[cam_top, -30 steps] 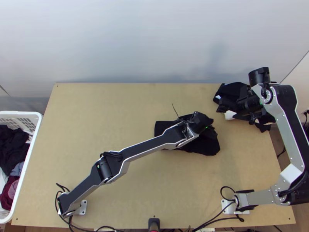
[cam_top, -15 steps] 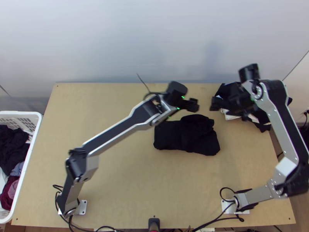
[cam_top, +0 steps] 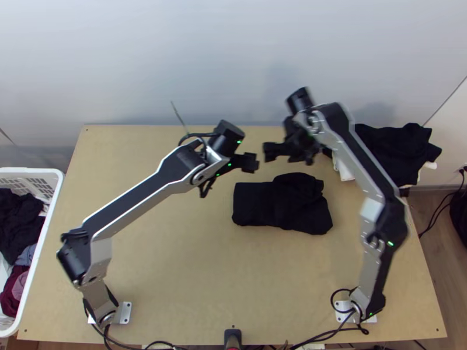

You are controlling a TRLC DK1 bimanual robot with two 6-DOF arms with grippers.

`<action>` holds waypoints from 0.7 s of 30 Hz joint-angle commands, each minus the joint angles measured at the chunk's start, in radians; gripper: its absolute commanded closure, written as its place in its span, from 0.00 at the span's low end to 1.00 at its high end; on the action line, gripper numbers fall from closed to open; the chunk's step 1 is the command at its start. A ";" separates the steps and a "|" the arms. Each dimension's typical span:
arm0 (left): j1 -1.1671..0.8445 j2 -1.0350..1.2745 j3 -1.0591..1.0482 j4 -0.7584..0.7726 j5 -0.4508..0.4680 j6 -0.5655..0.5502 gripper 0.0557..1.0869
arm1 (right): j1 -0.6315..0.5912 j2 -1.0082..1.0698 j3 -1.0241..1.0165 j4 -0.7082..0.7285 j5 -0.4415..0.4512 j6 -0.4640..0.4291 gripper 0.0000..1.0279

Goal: Fold the t-shirt

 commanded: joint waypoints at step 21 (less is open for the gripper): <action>0.066 0.034 -0.125 0.015 -0.003 -0.012 0.05 | -0.151 -0.438 -0.628 -0.014 0.004 -0.124 0.04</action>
